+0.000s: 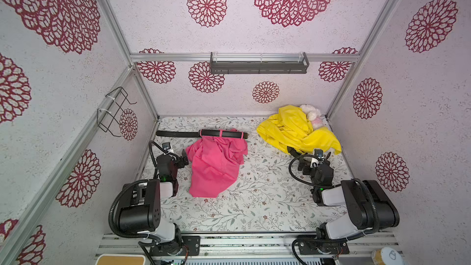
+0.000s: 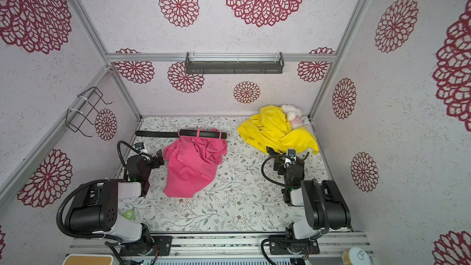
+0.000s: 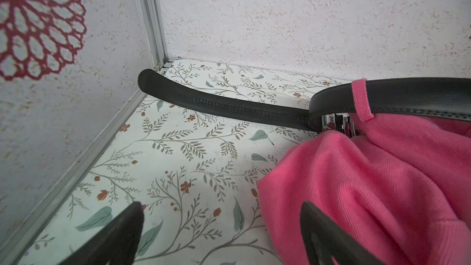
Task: Remove the belt from the trousers
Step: Adjust the trousers at the center of the board.
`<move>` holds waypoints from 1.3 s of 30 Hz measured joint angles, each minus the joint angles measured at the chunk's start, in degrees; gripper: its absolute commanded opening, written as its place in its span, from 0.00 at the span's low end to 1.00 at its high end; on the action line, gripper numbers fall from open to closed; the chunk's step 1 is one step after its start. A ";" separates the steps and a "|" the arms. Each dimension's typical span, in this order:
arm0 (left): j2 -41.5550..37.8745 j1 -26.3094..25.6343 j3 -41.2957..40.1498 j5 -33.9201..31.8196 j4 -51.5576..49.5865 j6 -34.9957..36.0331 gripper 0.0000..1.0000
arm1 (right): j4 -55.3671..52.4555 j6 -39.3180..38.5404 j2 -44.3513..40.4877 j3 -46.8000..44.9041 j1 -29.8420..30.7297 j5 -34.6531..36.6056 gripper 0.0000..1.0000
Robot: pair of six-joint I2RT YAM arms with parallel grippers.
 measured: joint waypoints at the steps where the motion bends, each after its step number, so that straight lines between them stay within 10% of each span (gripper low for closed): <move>1: 0.00 0.00 0.00 0.00 0.00 0.00 0.97 | 0.02 -0.02 0.00 0.00 0.00 0.00 0.99; 28: -0.11 0.00 0.11 0.11 -0.24 -0.04 0.97 | -0.11 0.13 0.00 0.00 -0.15 0.07 0.99; 39: -18.88 -4.63 14.60 -9.42 -31.21 -4.28 0.97 | -28.35 5.99 -15.76 13.57 4.59 4.63 0.99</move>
